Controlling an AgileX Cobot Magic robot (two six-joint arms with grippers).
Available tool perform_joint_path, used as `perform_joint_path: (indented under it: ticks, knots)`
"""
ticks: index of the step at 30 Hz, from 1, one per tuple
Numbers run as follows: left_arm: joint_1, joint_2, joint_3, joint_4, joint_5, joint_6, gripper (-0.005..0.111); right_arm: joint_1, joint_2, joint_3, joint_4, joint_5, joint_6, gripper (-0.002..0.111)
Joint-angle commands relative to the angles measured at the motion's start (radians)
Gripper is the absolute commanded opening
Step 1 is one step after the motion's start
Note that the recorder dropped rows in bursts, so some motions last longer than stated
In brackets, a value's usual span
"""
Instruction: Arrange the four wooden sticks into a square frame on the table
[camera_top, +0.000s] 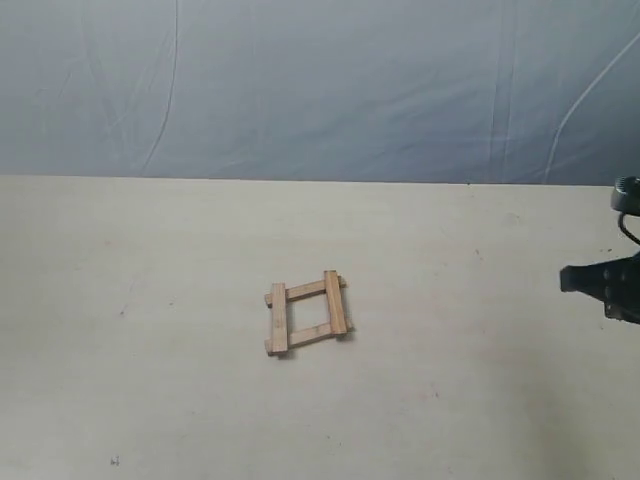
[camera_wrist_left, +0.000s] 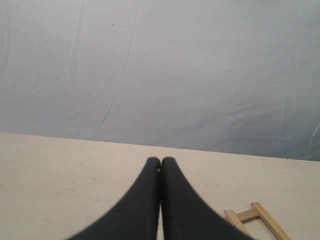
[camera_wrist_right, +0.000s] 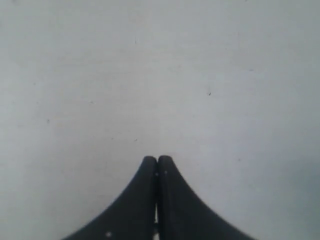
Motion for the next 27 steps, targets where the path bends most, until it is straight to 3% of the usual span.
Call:
perform_joint_path:
  ticks: [1,4,7,12,16,20,23,27]
  knots:
    - [-0.001,-0.005,0.001,0.003,-0.011,-0.003,0.0,-0.075,-0.378,0.377,0.028,-0.435,0.013,-0.001]
    - [-0.001,-0.005,0.001,0.0,-0.011,-0.003,0.0,-0.105,-0.728,0.589,0.108,-0.566,0.017,-0.001]
    - [-0.001,-0.005,0.001,0.0,-0.011,-0.006,0.0,-0.094,-0.955,0.684,0.212,-0.573,0.017,-0.001]
    - [-0.001,-0.005,0.001,0.003,-0.009,-0.006,0.0,-0.092,-1.254,0.791,0.19,-0.661,0.017,-0.001]
    - [-0.001,-0.005,0.001,0.005,-0.005,0.024,0.0,-0.099,-1.433,0.791,0.085,-0.396,0.033,-0.001]
    - [-0.001,-0.005,0.001,0.003,-0.006,0.025,0.0,-0.101,-1.52,0.791,0.016,-0.02,0.137,-0.001]
    - [-0.003,-0.005,0.001,-0.005,-0.019,0.025,0.0,-0.099,-1.52,0.787,-0.046,0.082,0.192,-0.001]
    - [-0.003,-0.005,0.001,-0.001,-0.02,0.025,0.0,-0.099,-1.52,0.787,-0.045,0.082,0.192,-0.001]
